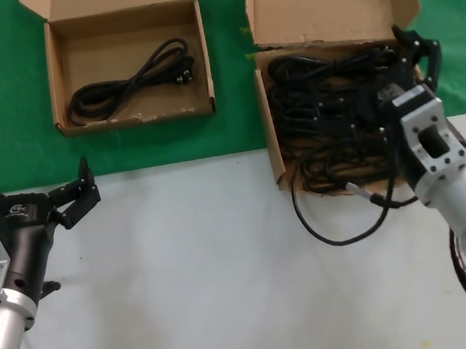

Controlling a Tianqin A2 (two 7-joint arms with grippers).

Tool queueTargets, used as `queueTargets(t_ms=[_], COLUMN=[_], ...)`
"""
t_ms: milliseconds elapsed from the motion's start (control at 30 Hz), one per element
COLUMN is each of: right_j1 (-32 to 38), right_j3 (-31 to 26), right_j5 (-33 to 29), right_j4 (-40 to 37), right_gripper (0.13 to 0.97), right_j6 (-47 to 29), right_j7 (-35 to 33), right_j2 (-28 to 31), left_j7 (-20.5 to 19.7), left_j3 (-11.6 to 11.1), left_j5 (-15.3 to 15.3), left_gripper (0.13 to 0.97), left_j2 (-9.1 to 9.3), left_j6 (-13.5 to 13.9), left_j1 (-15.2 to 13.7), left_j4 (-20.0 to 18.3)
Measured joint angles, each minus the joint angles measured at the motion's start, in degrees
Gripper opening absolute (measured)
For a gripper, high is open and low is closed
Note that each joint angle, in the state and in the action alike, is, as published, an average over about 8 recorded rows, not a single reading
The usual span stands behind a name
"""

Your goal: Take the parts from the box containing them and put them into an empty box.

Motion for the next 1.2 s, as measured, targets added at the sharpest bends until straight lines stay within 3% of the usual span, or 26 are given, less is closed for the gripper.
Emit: queueTargets(t_ms=[133, 400, 900, 1200], right_j1=[-2.5, -7.4, -16.3, -17.6], right_j3=[2.3, 6.7, 14.8, 16.0], right_j5=[1.6, 4.9, 10.7, 11.6], right_j4=[0.6, 1.8, 4.0, 4.3], right_gripper=[0.966, 0.966, 0.966, 0.966], right_j6=[-1.0, -2.9, -6.5, -7.0], right_j7=[0.7, 1.9, 4.3, 4.6], right_j2=[-0.4, -1.2, -2.7, -2.9], left_j7=[0.0, 0.0, 0.1, 0.1], left_j3=[0.0, -0.1, -0.2, -0.2], left_j5=[0.0, 0.0, -0.1, -0.1], left_gripper=[0.871, 0.95, 0.966, 0.966], left_j2=[0.01, 0.04, 0.1, 0.1], left_j6=[-0.1, -0.2, -0.4, -0.4], left_j1=[0.1, 0.2, 0.3, 0.4], left_j4=[0.0, 0.0, -0.1, -0.1])
